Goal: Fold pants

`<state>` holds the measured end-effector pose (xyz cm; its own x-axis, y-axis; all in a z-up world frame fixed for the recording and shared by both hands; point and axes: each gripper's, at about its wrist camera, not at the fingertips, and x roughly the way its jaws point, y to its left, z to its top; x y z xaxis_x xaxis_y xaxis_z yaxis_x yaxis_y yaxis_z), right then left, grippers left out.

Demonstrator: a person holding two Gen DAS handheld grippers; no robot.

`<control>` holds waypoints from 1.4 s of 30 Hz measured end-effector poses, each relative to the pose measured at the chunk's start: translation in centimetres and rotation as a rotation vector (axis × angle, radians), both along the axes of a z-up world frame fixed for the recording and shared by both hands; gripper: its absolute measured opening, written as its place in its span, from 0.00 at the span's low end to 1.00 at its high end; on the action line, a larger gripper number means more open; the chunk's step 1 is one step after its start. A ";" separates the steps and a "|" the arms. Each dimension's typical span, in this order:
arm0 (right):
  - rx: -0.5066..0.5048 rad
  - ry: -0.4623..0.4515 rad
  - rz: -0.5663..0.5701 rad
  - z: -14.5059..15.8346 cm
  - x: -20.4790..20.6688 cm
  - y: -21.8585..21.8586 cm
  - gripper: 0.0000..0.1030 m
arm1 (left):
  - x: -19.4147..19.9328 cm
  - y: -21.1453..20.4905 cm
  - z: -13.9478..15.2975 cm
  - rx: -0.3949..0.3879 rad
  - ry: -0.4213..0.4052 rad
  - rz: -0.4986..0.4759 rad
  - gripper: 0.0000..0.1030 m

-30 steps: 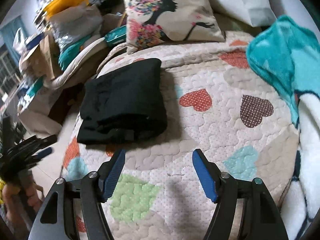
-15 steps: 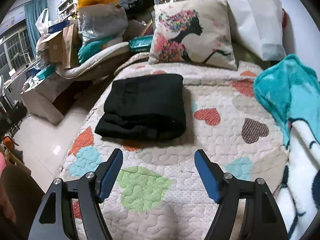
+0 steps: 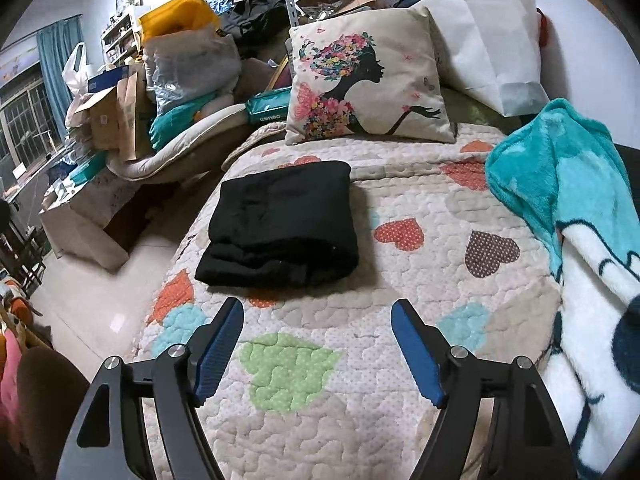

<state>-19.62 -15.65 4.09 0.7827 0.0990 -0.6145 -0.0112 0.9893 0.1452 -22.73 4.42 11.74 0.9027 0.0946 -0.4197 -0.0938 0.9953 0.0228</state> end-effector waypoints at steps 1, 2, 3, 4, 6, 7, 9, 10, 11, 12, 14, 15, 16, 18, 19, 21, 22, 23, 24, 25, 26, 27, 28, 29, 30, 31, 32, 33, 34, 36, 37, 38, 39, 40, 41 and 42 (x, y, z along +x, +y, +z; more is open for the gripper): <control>-0.003 0.004 0.003 0.0 -0.1 0.1 0.81 | 0.2 -0.1 -0.4 0.001 0.026 0.000 1.00; -0.008 0.009 0.004 -0.1 -0.3 0.1 0.81 | 0.4 -0.3 -0.8 0.002 0.047 -0.002 1.00; -0.013 0.012 0.001 -0.2 -0.4 0.1 0.81 | 0.6 -0.5 -1.2 0.004 0.069 -0.007 1.00; -0.015 0.015 -0.001 -0.3 -0.5 0.1 0.81 | 0.7 -0.7 -1.7 0.008 0.089 -0.015 1.00; -0.019 0.025 -0.012 -0.5 -0.5 -0.1 0.81 | 0.8 -1.3 -2.3 0.010 0.119 -0.038 1.00; -0.017 0.029 -0.017 -0.5 -0.4 -0.2 0.82 | 0.9 -1.4 -2.5 0.011 0.124 -0.046 1.00; -0.013 0.039 -0.027 -0.7 -0.3 -0.4 0.82 | 0.7 -2.0 -2.8 0.021 0.129 -0.067 1.00; -0.010 0.046 -0.031 -0.9 -0.1 -0.5 0.82 | 0.6 -2.2 -2.8 0.026 0.128 -0.075 1.00; -0.008 0.052 -0.033 -1.0 -0.1 -0.6 0.82 | 0.5 -2.3 -2.9 0.030 0.128 -0.079 1.00; -0.008 0.057 -0.034 -1.2 0.0 -0.6 0.82 | 0.6 -2.4 -3.0 0.032 0.129 -0.087 1.00; -0.012 0.064 -0.034 -1.4 0.1 -0.6 0.82 | 0.5 -2.6 -3.2 0.032 0.136 -0.098 1.00; -0.017 0.065 -0.032 -1.4 0.1 -0.5 0.82 | 0.7 -2.5 -3.3 0.030 0.141 -0.105 1.00; -0.026 0.065 -0.031 -1.5 0.1 -0.4 0.82 | 0.7 -2.6 -3.4 0.026 0.146 -0.110 1.00; -0.039 0.063 -0.028 -1.6 0.1 -0.2 0.82 | 0.9 -2.5 -3.4 0.020 0.155 -0.117 1.00; -0.049 0.062 -0.026 -1.6 0.1 -0.1 0.82 | 1.0 -2.4 -3.5 0.016 0.159 -0.120 1.00; -0.058 0.061 -0.026 -1.6 0.1 0.1 0.82 | 1.1 -2.3 -3.6 0.007 0.166 -0.125 1.00; -0.060 0.061 -0.027 -1.7 0.1 0.2 0.82 | 1.1 -2.3 -3.6 0.004 0.168 -0.125 1.00; -0.060 0.062 -0.028 -1.7 0.1 0.2 0.82 | 1.1 -2.2 -3.6 0.000 0.169 -0.127 1.00; -0.059 0.064 -0.031 -1.7 0.1 0.2 0.82 | 1.1 -2.2 -3.7 -0.004 0.169 -0.130 1.00; -0.058 0.065 -0.033 -1.8 0.1 0.1 0.82 | 1.1 -2.2 -3.7 -0.006 0.170 -0.132 1.00; -0.057 0.066 -0.036 -1.8 0.1 0.1 0.82 | 1.0 -2.3 -3.7 -0.005 0.171 -0.132 1.00; -0.057 0.067 -0.040 -1.8 0.1 0.0 0.82 | 1.0 -2.4 -3.7 -0.004 0.169 -0.131 1.00; -0.057 0.067 -0.042 -1.8 0.1 0.0 0.82 | 1.0 -2.4 -3.7 -0.002 0.169 -0.134 1.00; -0.057 0.066 -0.045 -1.8 0.1 0.0 0.82 | 1.0 -2.4 -3.7 -0.006 0.169 -0.137 1.00; -0.058 0.064 -0.047 -1.8 0.1 0.0 0.82 | 0.9 -2.4 -3.8 -0.005 0.167 -0.139 1.00; -0.058 0.064 -0.045 -1.9 0.1 0.0 0.82 | 0.9 -2.4 -3.8 -0.002 0.167 -0.142 1.00; -0.059 0.064 -0.044 -1.9 0.1 0.0 0.82 | 0.9 -2.4 -3.8 0.001 0.165 -0.145 1.00; -0.059 0.065 -0.043 -1.9 0.1 0.0 0.82 | 0.9 -2.4 -3.8 0.003 0.164 -0.146 1.00; -0.060 0.064 -0.044 -1.9 0.1 0.0 0.82 | 0.8 -2.4 -3.8 0.003 0.164 -0.149 1.00; -0.063 0.064 -0.042 -1.9 0.1 0.0 0.82 | 0.9 -2.5 -3.8 0.002 0.165 -0.147 1.00; -0.065 0.064 -0.042 -1.9 0.1 0.0 0.82 | 0.9 -2.5 -3.8 0.002 0.165 -0.147 1.00; -0.067 0.065 -0.041 -1.9 0.1 0.0 0.82 | 0.8 -2.5 -3.8 0.001 0.166 -0.147 1.00; -0.068 0.065 -0.041 -1.9 0.0 0.1 0.82 | 0.8 -2.5 -3.8 0.002 0.165 -0.145 1.00; -0.069 0.065 -0.041 -2.0 0.0 0.2 0.82 | 0.8 -2.6 -3.8 0.003 0.166 -0.145 1.00; -0.071 0.064 -0.040 -2.0 0.0 0.2 0.82 | 0.8 -2.5 -3.8 0.001 0.166 -0.147 1.00; -0.073 0.064 -0.041 -2.0 0.0 0.3 0.82 | 0.8 -2.5 -3.8 -0.001 0.167 -0.149 1.00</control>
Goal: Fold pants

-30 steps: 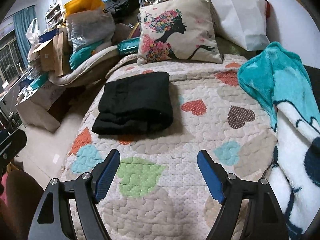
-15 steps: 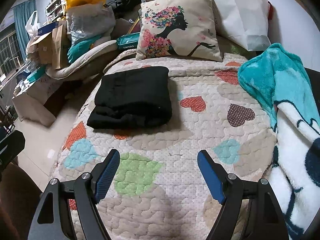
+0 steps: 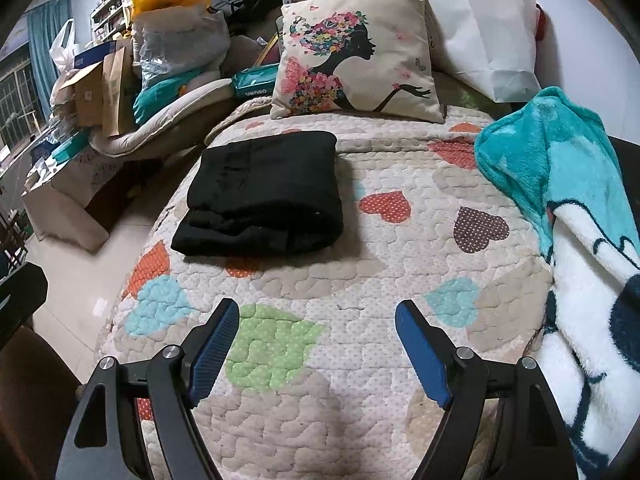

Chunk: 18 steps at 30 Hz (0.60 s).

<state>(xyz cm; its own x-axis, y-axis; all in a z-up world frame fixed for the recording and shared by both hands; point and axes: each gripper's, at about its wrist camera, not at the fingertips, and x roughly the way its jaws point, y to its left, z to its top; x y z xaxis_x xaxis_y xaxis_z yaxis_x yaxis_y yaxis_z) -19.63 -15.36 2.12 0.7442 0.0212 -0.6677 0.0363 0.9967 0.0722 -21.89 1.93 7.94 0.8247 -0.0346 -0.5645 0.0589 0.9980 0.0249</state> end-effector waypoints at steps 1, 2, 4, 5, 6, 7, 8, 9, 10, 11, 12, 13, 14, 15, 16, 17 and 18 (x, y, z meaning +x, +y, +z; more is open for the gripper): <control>-0.001 0.000 0.000 0.0 0.0 0.0 0.82 | 0.0 0.0 0.0 0.000 0.001 0.000 1.00; -0.001 -0.001 0.000 0.0 0.0 0.1 0.82 | 0.0 -0.1 -0.1 -0.001 0.002 -0.002 1.00; -0.001 0.000 -0.001 0.0 0.0 0.1 0.82 | 0.0 -0.1 -0.1 -0.001 0.002 -0.003 1.00; -0.002 0.001 -0.001 0.0 0.0 0.1 0.82 | -0.1 -0.1 -0.1 -0.002 0.003 -0.004 1.00; -0.002 0.002 -0.001 0.0 0.0 0.1 0.82 | -0.1 -0.2 -0.2 -0.002 0.004 -0.006 1.00; -0.002 0.002 -0.002 -0.1 0.0 0.2 0.82 | -0.1 -0.2 -0.3 -0.003 0.006 -0.007 1.00; -0.002 0.003 -0.002 -0.1 0.0 0.2 0.82 | -0.1 -0.2 -0.4 -0.003 0.008 -0.009 1.00; -0.002 0.002 -0.001 -0.1 0.0 0.2 0.83 | 0.0 -0.1 -0.5 -0.004 0.009 -0.011 1.00; -0.002 0.002 -0.002 -0.1 0.0 0.2 0.83 | 0.0 -0.1 -0.6 -0.004 0.012 -0.012 1.00; -0.003 0.002 -0.002 -0.1 0.0 0.2 0.83 | 0.0 0.0 -0.6 -0.005 0.014 -0.013 1.00; -0.002 0.003 -0.002 -0.1 0.0 0.2 0.83 | 0.1 0.0 -0.7 -0.006 0.017 -0.013 1.00; -0.002 0.004 -0.002 -0.2 0.0 0.2 0.83 | 0.1 0.0 -0.7 -0.007 0.020 -0.013 1.00; -0.002 0.005 -0.002 -0.2 0.0 0.2 0.83 | 0.2 0.1 -0.7 -0.008 0.023 -0.013 1.00; -0.002 0.005 -0.002 -0.2 0.0 0.2 0.83 | 0.2 0.1 -0.8 -0.010 0.026 -0.013 1.00; -0.002 0.006 -0.002 -0.2 0.0 0.2 0.83 | 0.3 0.2 -0.7 -0.011 0.028 -0.012 1.00; -0.002 0.006 -0.002 -0.3 0.0 0.3 0.83 | 0.3 0.1 -0.8 -0.012 0.030 -0.012 1.00; -0.002 0.006 -0.002 -0.3 0.0 0.2 0.83 | 0.3 0.1 -0.9 -0.013 0.033 -0.011 1.00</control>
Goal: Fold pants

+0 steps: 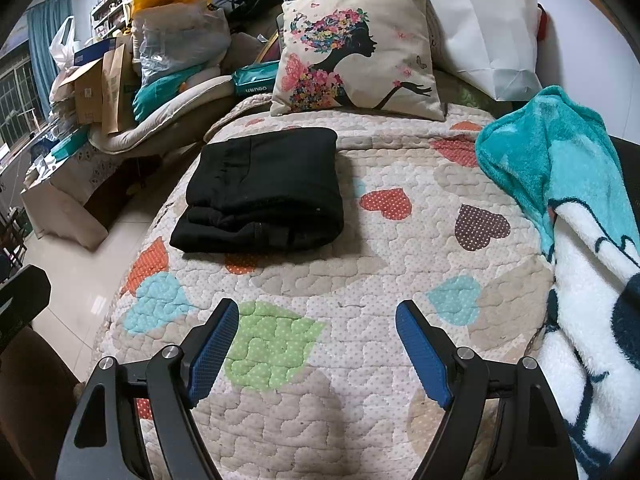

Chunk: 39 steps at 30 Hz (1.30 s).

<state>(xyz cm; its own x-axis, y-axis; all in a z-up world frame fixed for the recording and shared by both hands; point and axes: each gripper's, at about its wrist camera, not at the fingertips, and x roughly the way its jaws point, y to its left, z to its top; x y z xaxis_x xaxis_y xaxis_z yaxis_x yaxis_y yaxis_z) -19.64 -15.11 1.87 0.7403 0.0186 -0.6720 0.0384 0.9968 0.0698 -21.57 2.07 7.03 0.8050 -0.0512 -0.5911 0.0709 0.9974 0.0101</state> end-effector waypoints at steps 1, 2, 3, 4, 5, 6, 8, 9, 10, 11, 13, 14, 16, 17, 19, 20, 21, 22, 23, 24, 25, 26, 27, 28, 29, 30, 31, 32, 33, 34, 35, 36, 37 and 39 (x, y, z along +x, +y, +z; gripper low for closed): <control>0.000 0.001 -0.001 0.0 0.0 0.0 0.83 | 0.1 0.1 0.0 -0.001 0.002 0.000 1.00; 0.000 0.002 0.000 0.0 0.0 0.0 0.83 | 0.2 0.1 -0.1 -0.001 0.007 0.000 1.00; 0.000 0.004 0.000 -0.2 0.0 0.0 0.83 | 0.3 0.2 -0.2 -0.002 0.011 -0.001 1.00; 0.001 0.006 -0.001 -0.3 0.1 0.0 0.83 | 0.3 0.2 -0.4 -0.007 0.019 -0.003 1.00; 0.001 0.008 -0.001 -0.4 0.1 0.0 0.83 | 0.5 0.3 -0.5 -0.013 0.027 -0.005 1.00; 0.001 0.011 -0.001 -0.5 0.1 0.0 0.83 | 0.7 0.4 -0.7 -0.021 0.041 -0.011 1.00; 0.000 0.016 -0.001 -0.7 0.2 0.0 0.83 | 1.2 0.6 -1.2 -0.032 0.072 -0.016 1.00; 0.000 0.019 -0.002 -0.7 0.3 0.0 0.83 | 1.4 0.7 -1.5 -0.041 0.089 -0.020 1.00; 0.001 0.022 -0.002 -0.8 0.3 0.1 0.83 | 1.6 0.9 -1.7 -0.050 0.104 -0.023 1.00; 0.002 0.026 -0.002 -0.9 0.4 0.1 0.83 | 2.0 1.1 -2.1 -0.067 0.132 -0.025 1.00; 0.002 0.031 -0.002 -1.0 0.5 0.1 0.83 | 2.5 1.6 -2.6 -0.090 0.166 -0.021 1.00; 0.003 0.034 -0.002 -1.0 0.5 0.2 0.83 | 2.7 1.9 -2.9 -0.102 0.181 -0.014 1.00; 0.003 0.040 -0.001 -1.1 0.6 0.2 0.83 | 3.1 2.3 -3.4 -0.118 0.202 0.002 1.00; 0.001 0.042 -0.001 -1.2 0.6 0.2 0.83 | 3.4 2.5 -3.6 -0.122 0.211 0.007 1.00; 0.002 0.047 -0.002 -1.3 0.7 0.2 0.83 | 4.2 2.7 -3.8 -0.134 0.234 0.013 1.00; 0.004 0.049 -0.003 -1.3 0.7 0.2 0.83 | 4.7 2.8 -3.7 -0.138 0.238 0.013 1.00; 0.006 0.053 -0.005 -1.3 0.7 0.1 0.83 | 5.3 2.8 -3.6 -0.140 0.237 0.015 1.00; 0.013 0.058 -0.007 -1.3 0.9 0.0 0.83 | 6.1 2.8 -3.3 -0.140 0.229 0.016 1.00; 0.025 0.061 -0.008 -1.2 1.0 -0.3 0.83 | 6.9 2.8 -3.0 -0.139 0.224 0.014 1.00; 0.034 0.062 -0.013 -1.0 1.2 -0.5 0.83 | 7.8 2.7 -2.7 -0.139 0.224 0.010 1.00; 0.043 0.059 -0.023 -0.7 1.4 -1.0 0.83 | 8.7 2.6 -2.6 -0.141 0.225 0.007 1.00; 0.045 0.055 -0.031 -0.5 1.6 -1.2 0.84 | 9.8 2.5 -2.5 -0.148 0.227 0.005 1.00; 0.046 0.052 -0.043 -0.3 1.9 -1.5 0.84 | 10.9 2.3 -2.5 -0.154 0.229 0.003 1.00; 0.046 0.054 -0.051 -0.2 2.1 -1.7 0.85 | 11.7 2.3 -2.5 -0.158 0.230 0.003 1.00; 0.051 0.062 -0.061 -0.2 2.6 -2.1 0.85 | 12.7 2.2 -2.7 -0.168 0.238 -0.003 1.00; 0.056 0.068 -0.066 -0.3 2.9 -2.2 0.85 | 13.6 2.2 -3.1 -0.193 0.250 -0.018 1.00; 0.062 0.083 -0.072 -0.5 3.5 -2.4 0.85 | 14.3 2.4 -3.4 -0.217 0.261 -0.030 1.00; 0.066 0.100 -0.075 -0.8 4.0 -2.5 0.85 | 15.1 2.6 -3.9 -0.247 0.276 -0.033 1.00; 0.071 0.120 -0.074 -1.1 4.5 -2.6 0.85 | 15.6 2.8 -4.3 -0.255 0.284 -0.025 1.00; 0.076 0.143 -0.070 -1.5 5.1 -2.7 0.85 | 15.9 3.0 -4.6 -0.255 0.286 -0.017 1.00; 0.077 0.157 -0.067 -1.7 5.7 -2.7 0.85 | 16.3 3.3 -5.1 -0.245 0.282 -0.001 1.00; 0.076 0.167 -0.065 -1.8 6.3 -2.7 0.85 | 16.5 3.4 -5.3 -0.236 0.276 0.010 1.00; 0.073 0.173 -0.061 -1.7 7.2 -2.7 0.85 | 16.7 3.7 -5.5 -0.224 0.266 0.024 1.00; 0.068 0.173 -0.053 -1.3 8.6 -2.6 0.85 | 17.4 4.3 -5.9 -0.210 0.262 0.047 1.00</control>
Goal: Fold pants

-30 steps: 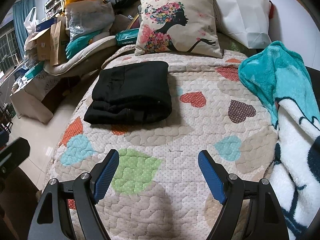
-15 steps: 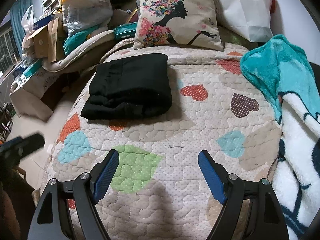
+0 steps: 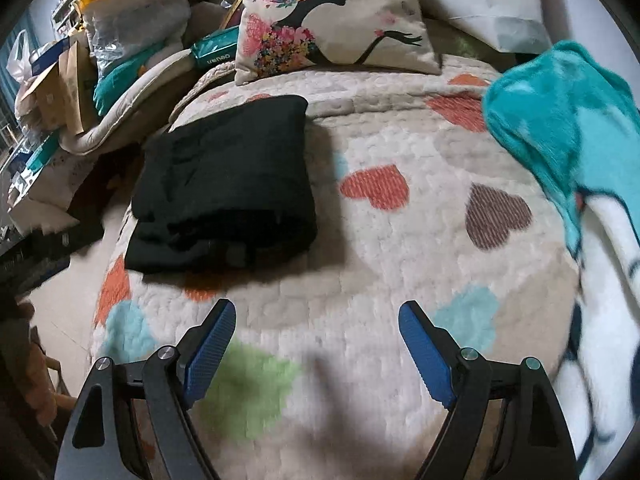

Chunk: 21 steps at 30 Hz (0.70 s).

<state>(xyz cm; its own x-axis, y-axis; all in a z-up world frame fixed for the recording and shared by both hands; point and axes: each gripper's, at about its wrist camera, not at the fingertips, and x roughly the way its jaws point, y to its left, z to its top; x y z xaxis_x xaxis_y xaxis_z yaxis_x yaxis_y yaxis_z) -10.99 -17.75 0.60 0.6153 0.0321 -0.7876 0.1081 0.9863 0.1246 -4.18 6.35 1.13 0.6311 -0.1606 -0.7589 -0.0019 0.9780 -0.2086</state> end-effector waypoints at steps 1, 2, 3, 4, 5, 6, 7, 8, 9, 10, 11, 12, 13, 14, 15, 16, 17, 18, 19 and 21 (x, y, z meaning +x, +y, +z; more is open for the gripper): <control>-0.001 -0.004 0.004 0.3 0.8 0.0 0.85 | 0.5 0.3 -0.1 -0.005 0.007 0.001 1.00; 0.002 -0.012 0.009 0.8 2.0 -0.2 0.85 | 1.1 0.6 -0.2 -0.022 0.019 0.002 1.00; 0.001 -0.019 0.010 1.1 2.7 -0.2 0.85 | 1.7 0.8 -0.3 -0.045 0.030 0.001 1.00; -0.007 -0.035 0.011 1.6 3.8 -0.5 0.85 | 2.6 1.0 -0.4 -0.078 0.047 -0.002 1.00; -0.017 -0.048 0.012 1.9 4.7 -0.6 0.85 | 3.5 0.9 -0.5 -0.099 0.061 -0.007 1.00; -0.022 -0.058 0.016 2.1 5.3 -0.7 0.85 | 4.1 0.8 -0.6 -0.110 0.070 -0.013 1.00; -0.022 -0.067 0.028 2.3 6.2 -0.9 0.85 | 5.2 0.5 -0.7 -0.135 0.082 -0.029 1.00; -0.010 -0.072 0.049 2.2 7.3 -1.1 0.85 | 5.9 0.3 -0.8 -0.155 0.086 -0.042 1.00; 0.014 -0.073 0.079 2.1 8.4 -1.4 0.85 | 6.6 0.0 -1.1 -0.173 0.095 -0.056 1.00; 0.043 -0.068 0.105 1.7 9.4 -1.5 0.85 | 7.9 -0.4 -1.8 -0.188 0.118 -0.075 1.00; 0.072 -0.060 0.125 1.4 10.2 -1.7 0.85 | 8.8 -0.9 -2.4 -0.199 0.138 -0.092 1.00; 0.112 -0.043 0.147 0.8 11.4 -1.8 0.85 | 9.8 -1.3 -3.0 -0.209 0.161 -0.111 1.00; 0.138 -0.031 0.161 0.4 12.1 -1.9 0.85 | 10.7 -1.5 -3.7 -0.214 0.179 -0.128 1.00; 0.172 -0.014 0.179 -0.3 13.1 -1.8 0.85 | 11.6 -1.7 -4.5 -0.221 0.197 -0.149 1.00; 0.198 0.001 0.192 -0.9 14.0 -1.7 0.85 | 12.1 -2.0 -5.0 -0.226 0.202 -0.165 1.00; 0.212 0.010 0.201 -1.3 14.5 -1.5 0.85 | 12.2 -2.0 -4.9 -0.220 0.183 -0.172 1.00; 0.244 0.023 0.219 -2.0 15.2 -1.3 0.83 | 12.3 -2.3 -4.7 -0.223 0.165 -0.190 0.99; 0.280 0.035 0.239 -2.5 15.9 -1.1 0.81 | 12.6 -2.5 -4.6 -0.235 0.166 -0.209 0.93; 0.306 0.043 0.250 -2.9 16.3 -1.0 0.79 | 12.8 -2.8 -4.3 -0.251 0.163 -0.228 0.72; 0.399 0.060 0.268 -3.8 17.2 -0.8 0.62 | 13.7 -3.4 -4.2 -0.294 0.194 -0.278 0.54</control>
<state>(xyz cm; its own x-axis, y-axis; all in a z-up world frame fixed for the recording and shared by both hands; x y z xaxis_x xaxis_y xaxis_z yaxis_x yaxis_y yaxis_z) 6.21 -18.60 -3.21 0.4978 0.4902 -0.7155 -0.1245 0.8568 0.5004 9.53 2.95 -3.08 0.3841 -0.5308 -0.7555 0.1866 0.8460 -0.4995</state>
